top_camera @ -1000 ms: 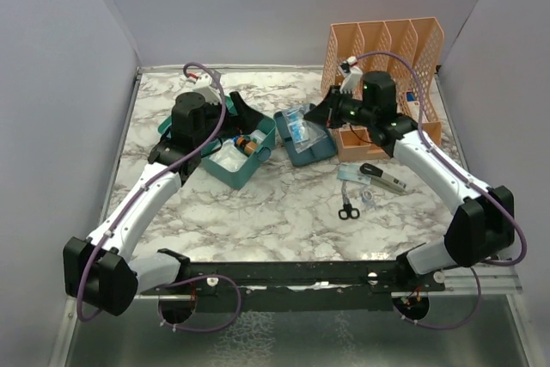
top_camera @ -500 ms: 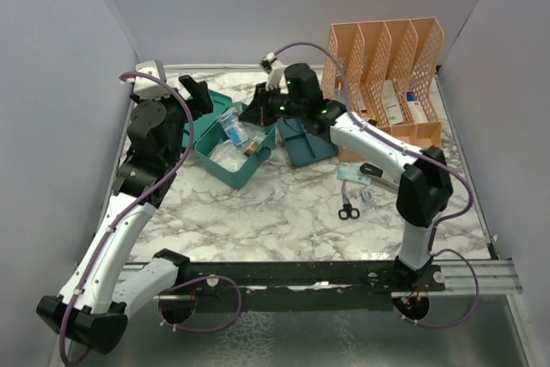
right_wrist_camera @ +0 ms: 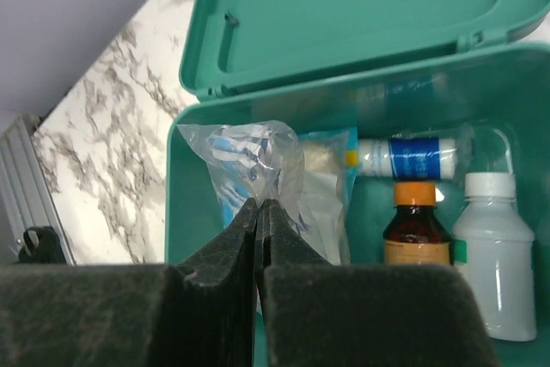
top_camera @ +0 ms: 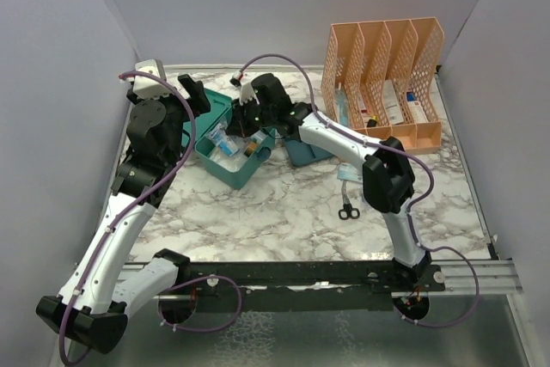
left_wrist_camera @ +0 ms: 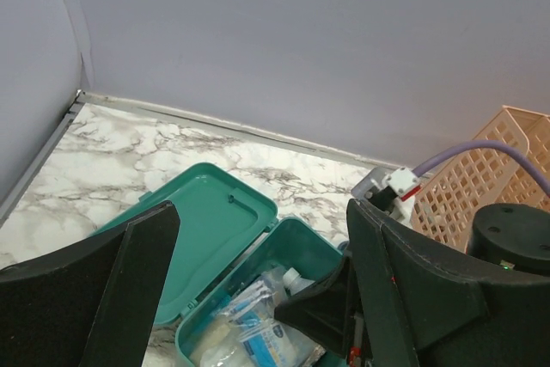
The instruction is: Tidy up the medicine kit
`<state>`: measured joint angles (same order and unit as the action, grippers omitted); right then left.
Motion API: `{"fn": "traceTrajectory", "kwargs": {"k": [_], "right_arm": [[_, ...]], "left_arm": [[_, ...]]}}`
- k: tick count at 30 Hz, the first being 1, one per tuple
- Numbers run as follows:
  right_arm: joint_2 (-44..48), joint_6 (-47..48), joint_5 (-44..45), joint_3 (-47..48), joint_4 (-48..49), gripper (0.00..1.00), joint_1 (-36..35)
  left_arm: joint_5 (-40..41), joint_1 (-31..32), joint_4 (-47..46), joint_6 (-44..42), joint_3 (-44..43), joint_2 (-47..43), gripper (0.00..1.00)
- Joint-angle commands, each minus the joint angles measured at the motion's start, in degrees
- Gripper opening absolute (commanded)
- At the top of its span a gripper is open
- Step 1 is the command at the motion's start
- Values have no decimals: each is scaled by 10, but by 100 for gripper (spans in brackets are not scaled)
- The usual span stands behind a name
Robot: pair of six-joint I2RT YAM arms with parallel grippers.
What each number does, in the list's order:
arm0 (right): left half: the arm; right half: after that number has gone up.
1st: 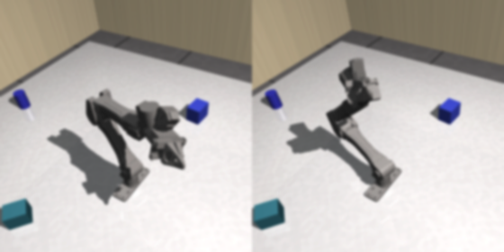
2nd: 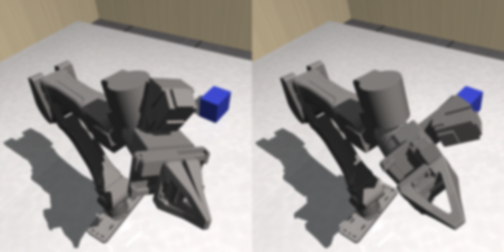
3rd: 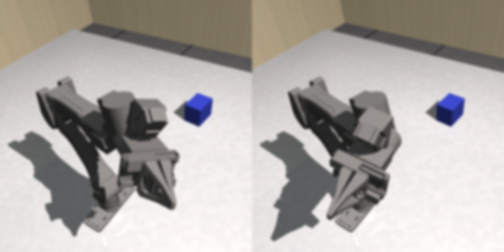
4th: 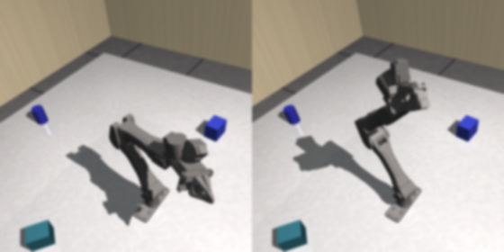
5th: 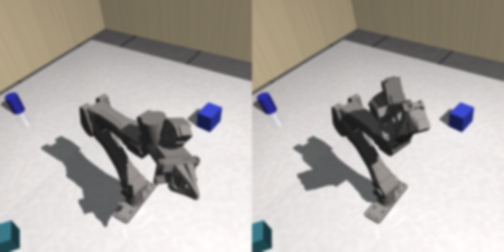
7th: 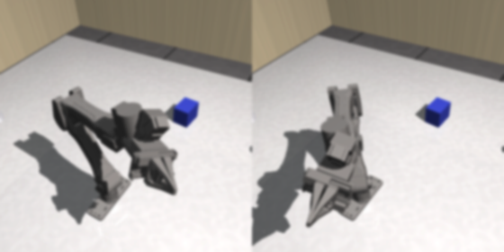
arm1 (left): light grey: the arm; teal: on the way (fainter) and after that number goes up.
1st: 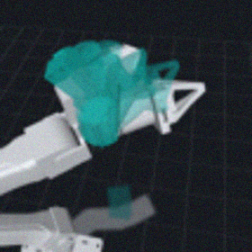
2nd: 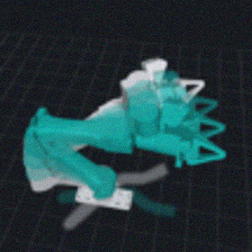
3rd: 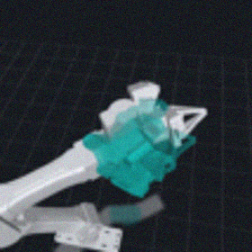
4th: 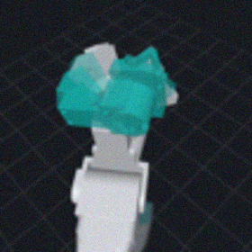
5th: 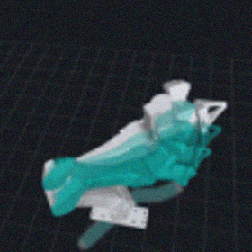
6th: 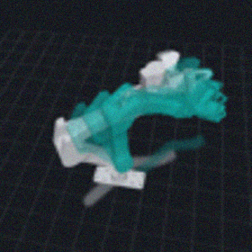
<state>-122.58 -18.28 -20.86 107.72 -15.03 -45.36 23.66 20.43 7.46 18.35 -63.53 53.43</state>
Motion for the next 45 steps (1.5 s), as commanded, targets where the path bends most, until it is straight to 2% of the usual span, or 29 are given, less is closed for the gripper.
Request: {"fn": "traceTrajectory", "kwargs": {"k": [1, 8, 18, 21, 28, 31, 35, 38, 42, 45], "right_arm": [[-18, 28, 15, 7, -28, 1, -22], [-41, 36, 30, 11, -43, 1, -45], [-71, 24, 98, 56, -83, 11, -47], [-71, 20, 101, 60, -86, 16, -47], [-61, 7, 109, 95, -97, 36, -47], [-52, 0, 113, 100, -101, 39, -47], [-33, -28, 129, 113, -115, 39, -44], [-3, -77, 146, 98, -125, 39, -36], [74, -134, 167, 18, -124, 39, -21], [149, -130, 187, -68, -93, 40, -19]], "left_arm": [[17, -1, -2, -6, -5, -10, 82], [16, -1, -3, -6, -1, -2, 82], [14, -1, -3, -8, -1, 4, 82], [15, -1, -4, -12, -2, 6, 82], [16, -1, -5, -24, -11, 11, 82], [14, -1, -8, -32, -15, 14, 83], [-32, -1, -5, -52, -29, 19, 87], [-111, -1, 2, -60, -37, 15, 88], [-230, -1, 10, -56, -17, -7, 88], [-281, -1, 6, -44, 27, -37, 90]]}}
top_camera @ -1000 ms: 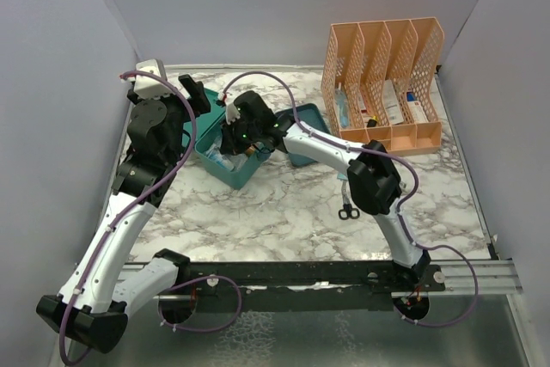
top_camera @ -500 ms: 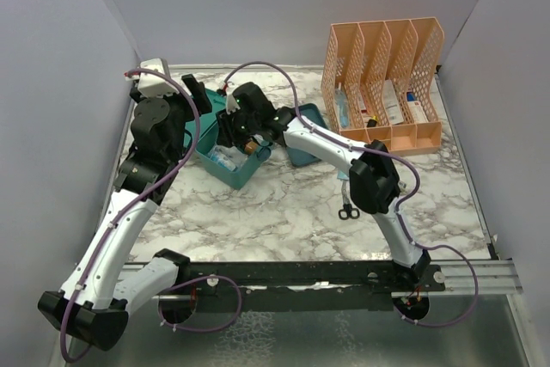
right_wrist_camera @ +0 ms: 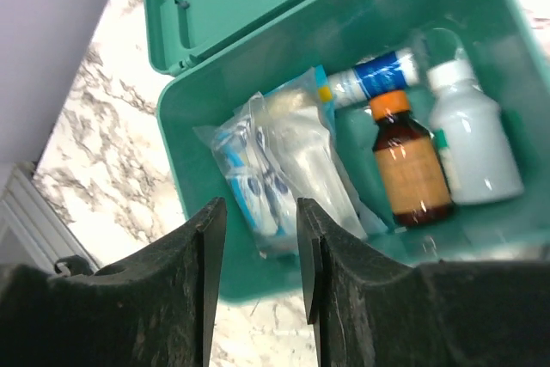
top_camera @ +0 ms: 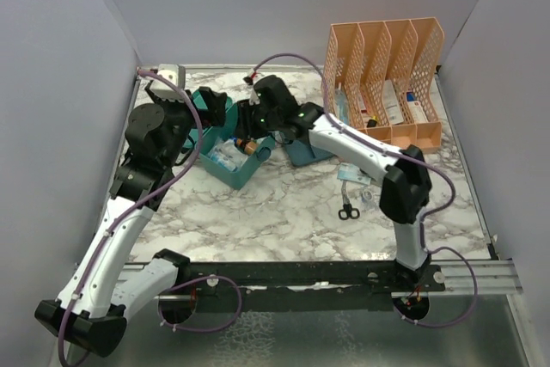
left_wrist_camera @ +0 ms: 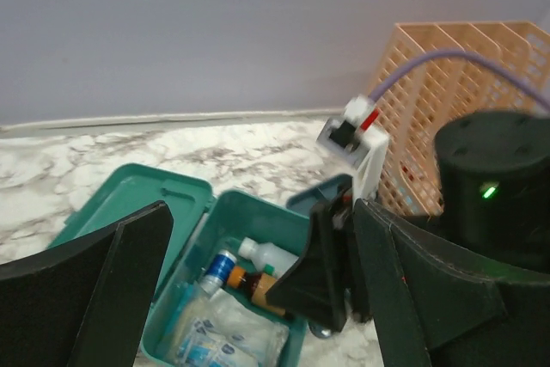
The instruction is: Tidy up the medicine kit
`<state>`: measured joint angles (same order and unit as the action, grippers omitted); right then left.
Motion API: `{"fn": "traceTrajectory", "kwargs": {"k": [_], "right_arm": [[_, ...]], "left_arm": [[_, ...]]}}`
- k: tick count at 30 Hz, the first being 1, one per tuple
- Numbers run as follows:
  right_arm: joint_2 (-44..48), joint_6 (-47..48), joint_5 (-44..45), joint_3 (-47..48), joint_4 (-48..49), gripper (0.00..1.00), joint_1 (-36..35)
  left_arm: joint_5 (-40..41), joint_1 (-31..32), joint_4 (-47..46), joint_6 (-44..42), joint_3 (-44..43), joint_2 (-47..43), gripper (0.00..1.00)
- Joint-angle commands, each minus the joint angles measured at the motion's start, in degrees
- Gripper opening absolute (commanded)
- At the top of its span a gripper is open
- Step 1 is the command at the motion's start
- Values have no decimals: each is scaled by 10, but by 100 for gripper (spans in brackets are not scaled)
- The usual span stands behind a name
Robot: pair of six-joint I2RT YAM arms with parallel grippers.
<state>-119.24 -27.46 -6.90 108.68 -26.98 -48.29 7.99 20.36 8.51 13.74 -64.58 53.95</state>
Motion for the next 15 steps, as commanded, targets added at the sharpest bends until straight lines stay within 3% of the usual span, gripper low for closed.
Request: {"fn": "traceTrajectory", "kwargs": {"k": [1, 5, 12, 15], "right_arm": [[140, -38, 60, -107, 30, 40, 10], [224, -40, 110, -211, 18, 41, 10], [394, 33, 82, -409, 81, 41, 10], [448, 28, 122, -463, 76, 41, 10]], "left_arm": [[-134, 0, -9, 9, 55, -52, 93], [-159, 0, -41, 45, 138, -107, 99], [-117, 0, -29, -66, 209, -206, 99], [-170, 0, -4, -73, 214, -211, 99]]}}
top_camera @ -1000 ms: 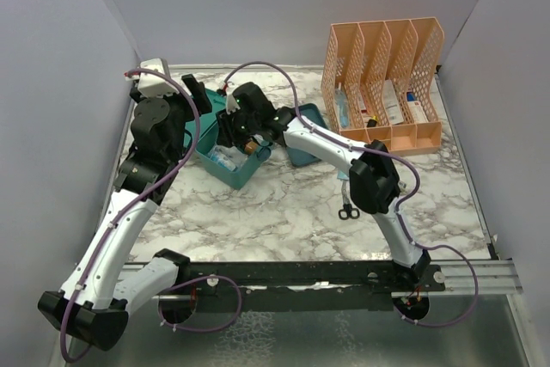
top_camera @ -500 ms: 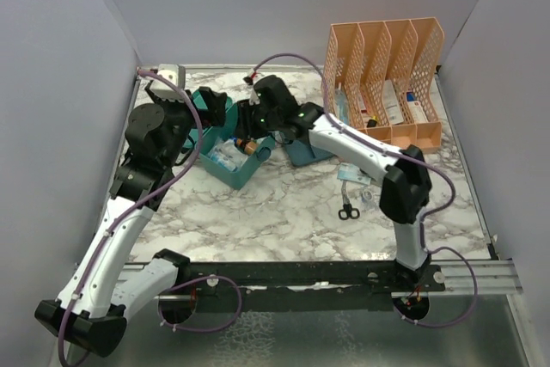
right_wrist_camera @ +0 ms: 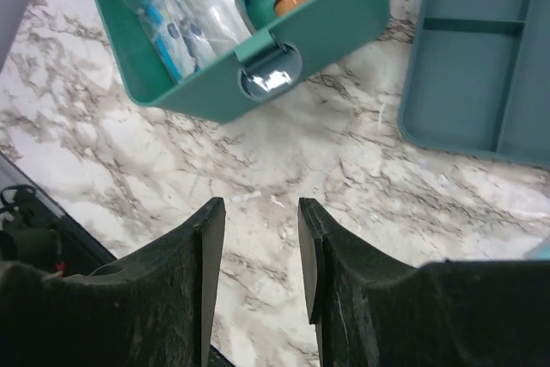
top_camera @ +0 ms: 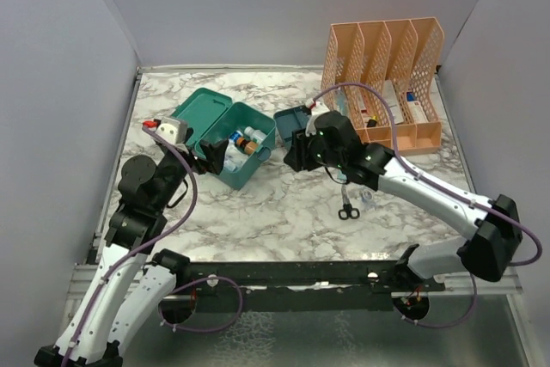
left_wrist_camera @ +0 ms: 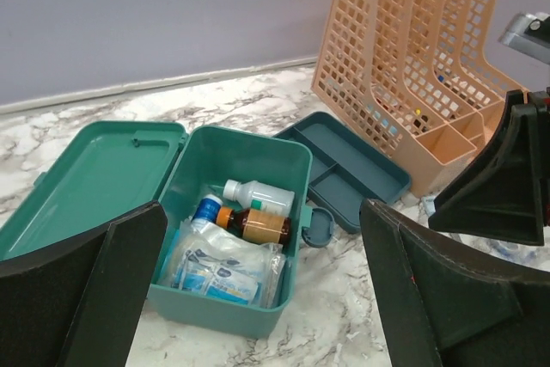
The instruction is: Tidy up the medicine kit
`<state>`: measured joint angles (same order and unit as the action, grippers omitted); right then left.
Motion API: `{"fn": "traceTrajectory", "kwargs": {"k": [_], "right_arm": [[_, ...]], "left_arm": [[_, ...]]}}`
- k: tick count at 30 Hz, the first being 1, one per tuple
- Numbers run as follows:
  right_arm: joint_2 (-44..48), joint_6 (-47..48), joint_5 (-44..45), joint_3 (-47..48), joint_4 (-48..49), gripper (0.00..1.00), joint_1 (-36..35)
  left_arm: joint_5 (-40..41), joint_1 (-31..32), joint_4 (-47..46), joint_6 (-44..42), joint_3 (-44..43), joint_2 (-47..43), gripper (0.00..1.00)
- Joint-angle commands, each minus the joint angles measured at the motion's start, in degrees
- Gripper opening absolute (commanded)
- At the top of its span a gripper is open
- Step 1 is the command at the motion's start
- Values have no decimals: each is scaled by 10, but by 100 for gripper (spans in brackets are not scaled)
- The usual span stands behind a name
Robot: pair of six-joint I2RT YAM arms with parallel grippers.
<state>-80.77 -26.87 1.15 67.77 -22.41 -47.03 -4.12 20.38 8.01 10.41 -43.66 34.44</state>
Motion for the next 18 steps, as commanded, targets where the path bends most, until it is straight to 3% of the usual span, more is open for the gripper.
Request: {"fn": "traceTrajectory", "kwargs": {"k": [1, 6, 10, 13, 18], "right_arm": [[82, 20, 54, -73, 29, 41, -3], [152, -5, 123, -167, 25, 42, -3], [145, -43, 158, -188, 18, 43, -2], [113, -66, 190, -177, 10, 43, -1], [61, -66, 253, -159, 34, 41, 2]], "left_arm": [[-73, 0, 7, -35, 6, -11, 99], [-162, 0, 6, 32, 21, 15, 96], [-205, -1, -38, 111, 44, 32, 88], [-181, 0, -44, 175, 57, 52, 80], [-142, -1, -12, 182, 71, 79, 73]]}}
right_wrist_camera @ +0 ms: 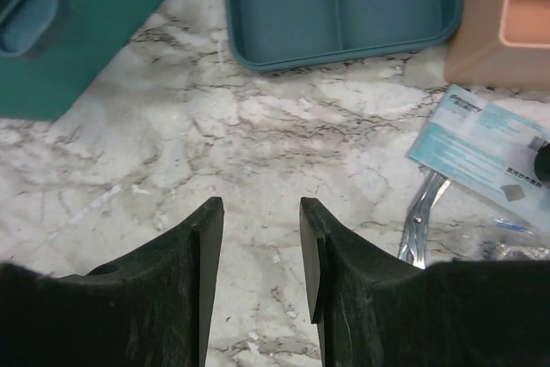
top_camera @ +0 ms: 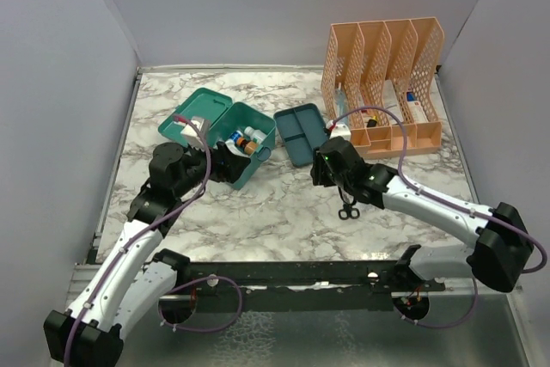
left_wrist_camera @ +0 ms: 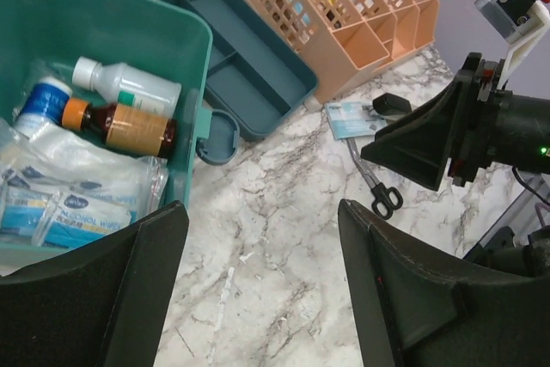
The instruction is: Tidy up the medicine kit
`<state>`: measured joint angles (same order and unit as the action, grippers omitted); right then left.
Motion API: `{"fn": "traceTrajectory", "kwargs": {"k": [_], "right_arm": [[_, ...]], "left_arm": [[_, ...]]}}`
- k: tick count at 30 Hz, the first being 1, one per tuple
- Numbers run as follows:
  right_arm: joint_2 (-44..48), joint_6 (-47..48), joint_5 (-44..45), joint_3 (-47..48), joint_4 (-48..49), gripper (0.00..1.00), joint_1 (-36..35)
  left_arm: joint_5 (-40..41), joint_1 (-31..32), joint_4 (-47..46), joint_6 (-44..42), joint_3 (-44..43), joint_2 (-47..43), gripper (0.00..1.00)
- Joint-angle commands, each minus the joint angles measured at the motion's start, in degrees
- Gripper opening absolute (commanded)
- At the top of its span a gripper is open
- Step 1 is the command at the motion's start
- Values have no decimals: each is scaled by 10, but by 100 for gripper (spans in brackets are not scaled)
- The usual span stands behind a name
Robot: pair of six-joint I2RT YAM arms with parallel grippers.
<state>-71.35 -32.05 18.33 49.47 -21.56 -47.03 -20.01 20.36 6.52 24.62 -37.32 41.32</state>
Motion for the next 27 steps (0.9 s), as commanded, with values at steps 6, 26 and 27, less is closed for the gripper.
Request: {"fn": "traceTrajectory", "kwargs": {"k": [6, 26, 27], "right_arm": [[-107, -25, 80, 63, 37, 39, 8], [-223, -20, 70, 117, 87, 38, 42], [-230, -15, 69, 119, 90, 38, 48]], "left_arm": [[31, 0, 42, 51, 19, 27, 69], [-70, 0, -17, 90, 34, 153, 51], [-62, 1, -16, 91, 31, 158, 51]]}}
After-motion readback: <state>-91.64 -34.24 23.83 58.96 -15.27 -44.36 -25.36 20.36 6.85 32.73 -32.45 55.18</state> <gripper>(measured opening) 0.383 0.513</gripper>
